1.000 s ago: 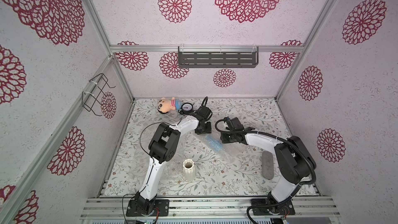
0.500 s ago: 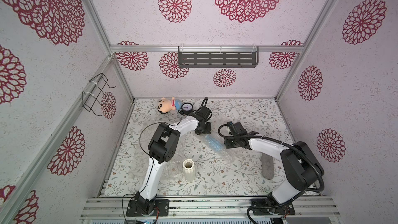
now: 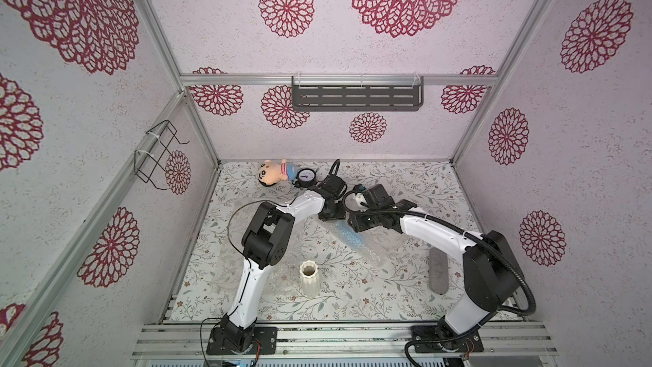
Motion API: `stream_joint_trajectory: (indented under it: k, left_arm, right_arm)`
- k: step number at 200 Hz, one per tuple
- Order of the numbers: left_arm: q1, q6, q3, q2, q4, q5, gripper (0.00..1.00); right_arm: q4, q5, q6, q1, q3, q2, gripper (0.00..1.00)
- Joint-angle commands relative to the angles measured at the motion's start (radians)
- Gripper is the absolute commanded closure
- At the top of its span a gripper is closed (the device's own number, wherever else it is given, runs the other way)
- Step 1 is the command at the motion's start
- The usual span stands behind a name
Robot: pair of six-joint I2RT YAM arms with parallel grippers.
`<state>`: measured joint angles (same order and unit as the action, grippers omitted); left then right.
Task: Wrap vases in bubble wrap
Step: Wrap the vase in bubble wrap.
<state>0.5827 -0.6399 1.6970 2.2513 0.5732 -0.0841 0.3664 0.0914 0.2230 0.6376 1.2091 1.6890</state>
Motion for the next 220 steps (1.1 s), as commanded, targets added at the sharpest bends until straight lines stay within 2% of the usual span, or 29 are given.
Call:
stream_joint_trajectory:
  k: [1, 52, 123, 146, 163, 180, 220]
  left_arm:
    - [0.003, -0.009, -0.031, -0.007, 0.042, -0.010, 0.50]
    - [-0.001, -0.015, -0.022, -0.012, 0.028, -0.029, 0.50]
    - [-0.015, -0.015, 0.007, -0.031, 0.016, -0.062, 0.49]
    - [-0.025, -0.012, 0.019, -0.056, 0.016, -0.077, 0.47]
    - [-0.035, -0.008, 0.015, -0.083, 0.014, -0.077, 0.45]
    - [-0.048, -0.007, 0.005, -0.111, 0.014, -0.081, 0.42]
    - [-0.070, -0.034, -0.090, -0.213, 0.004, -0.066, 0.39]
  right_arm:
    - [0.036, 0.038, -0.057, 0.000, 0.038, 0.037, 0.38]
    - [0.046, 0.075, -0.127, 0.002, 0.037, 0.100, 0.34]
    - [0.032, 0.135, -0.122, 0.001, -0.018, 0.119, 0.34]
    - [0.023, 0.143, -0.090, 0.000, -0.041, 0.108, 0.35]
    - [-0.005, 0.153, -0.056, 0.000, -0.073, 0.088, 0.41]
    - [-0.047, 0.181, -0.019, 0.000, -0.112, 0.074, 0.43]
    - [-0.123, 0.204, 0.073, -0.007, -0.183, 0.047, 0.46]
